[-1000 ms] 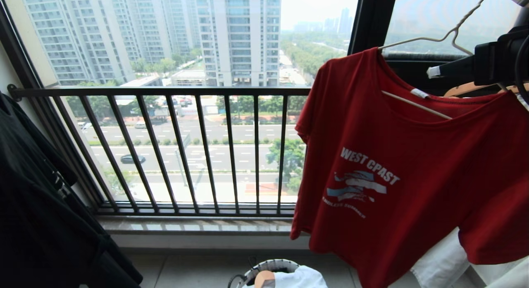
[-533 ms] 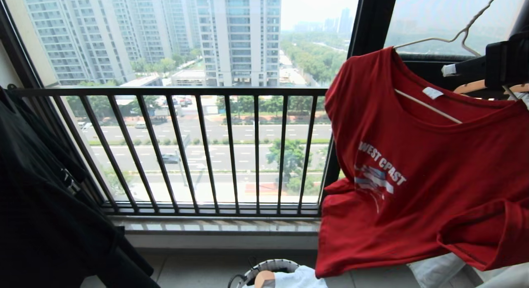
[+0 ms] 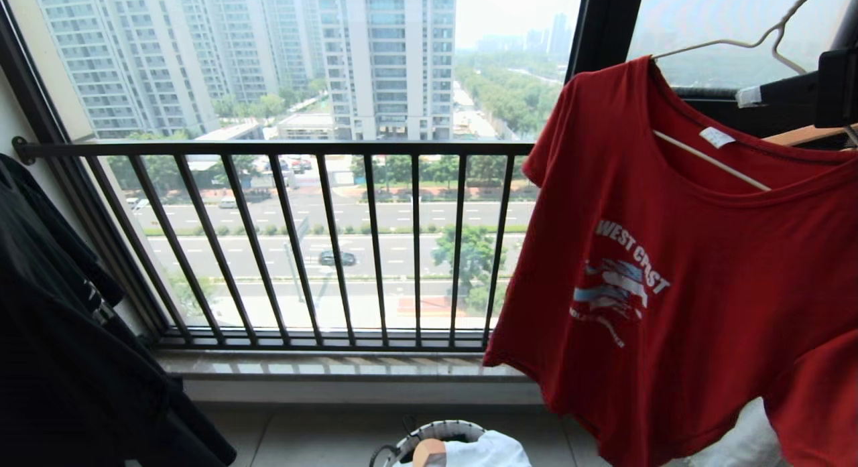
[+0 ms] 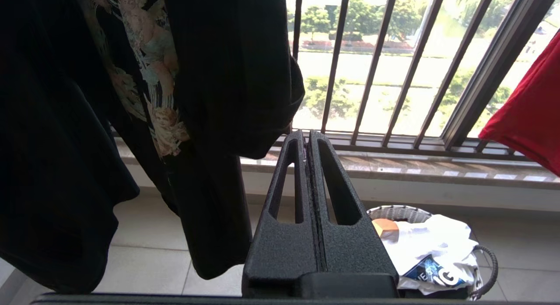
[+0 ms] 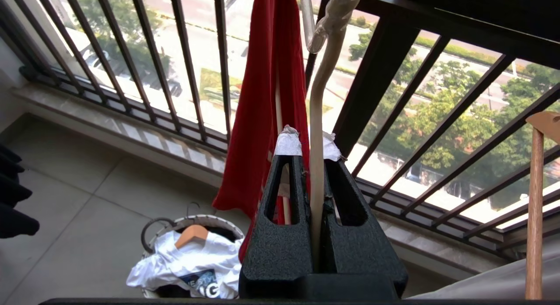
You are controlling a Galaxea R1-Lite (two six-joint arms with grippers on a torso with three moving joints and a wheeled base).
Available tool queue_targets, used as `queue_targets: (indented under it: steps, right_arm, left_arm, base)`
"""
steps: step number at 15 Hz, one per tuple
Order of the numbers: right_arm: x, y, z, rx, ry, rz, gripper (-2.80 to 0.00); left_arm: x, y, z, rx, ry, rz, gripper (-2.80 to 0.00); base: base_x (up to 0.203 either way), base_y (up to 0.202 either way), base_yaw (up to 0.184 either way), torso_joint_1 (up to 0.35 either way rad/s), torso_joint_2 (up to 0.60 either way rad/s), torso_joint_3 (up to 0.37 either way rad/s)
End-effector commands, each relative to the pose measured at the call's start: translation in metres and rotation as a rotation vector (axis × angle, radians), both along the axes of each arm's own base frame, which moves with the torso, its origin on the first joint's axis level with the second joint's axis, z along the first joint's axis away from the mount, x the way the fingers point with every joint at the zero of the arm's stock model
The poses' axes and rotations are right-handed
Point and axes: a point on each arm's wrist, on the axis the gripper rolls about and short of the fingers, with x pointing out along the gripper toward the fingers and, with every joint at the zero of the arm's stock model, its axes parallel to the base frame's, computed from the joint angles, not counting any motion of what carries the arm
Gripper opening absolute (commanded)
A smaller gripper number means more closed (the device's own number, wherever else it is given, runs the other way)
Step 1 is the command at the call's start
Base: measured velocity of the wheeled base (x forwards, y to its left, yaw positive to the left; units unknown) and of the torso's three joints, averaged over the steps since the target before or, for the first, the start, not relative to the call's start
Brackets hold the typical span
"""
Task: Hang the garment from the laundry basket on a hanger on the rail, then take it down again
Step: Take the clothes off the clothes rack
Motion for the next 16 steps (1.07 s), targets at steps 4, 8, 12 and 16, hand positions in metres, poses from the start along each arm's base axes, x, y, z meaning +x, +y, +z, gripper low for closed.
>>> queue_targets:
  steps: [4,8,12,16]
  right_arm:
    - [-0.021,0.000,0.007,-0.001,-0.039,0.001,-2.80]
    - [-0.039,0.000,0.005,0.000,-0.043,0.003,-2.80]
    - [-0.072,0.000,0.004,0.008,-0.072,0.027,-2.80]
    - [-0.088,0.002,-0.030,0.045,0.027,0.149,-2.80]
  left_arm:
    - [0.000,0.000,0.000,0.000,0.001,0.001,-2.80]
    - [0.000,0.000,0.000,0.000,0.001,0.001,-2.80]
    - [0.000,0.000,0.000,0.000,0.001,-0.001,-2.80]
    - [0.000,0.000,0.000,0.000,0.001,0.001,-2.80]
  base:
    - [0.000,0.000,0.000,0.000,0.00,0.000]
    - [0.000,0.000,0.000,0.000,0.00,0.000]
    - [0.000,0.000,0.000,0.000,0.00,0.000]
    - [0.000,0.000,0.000,0.000,0.00,0.000]
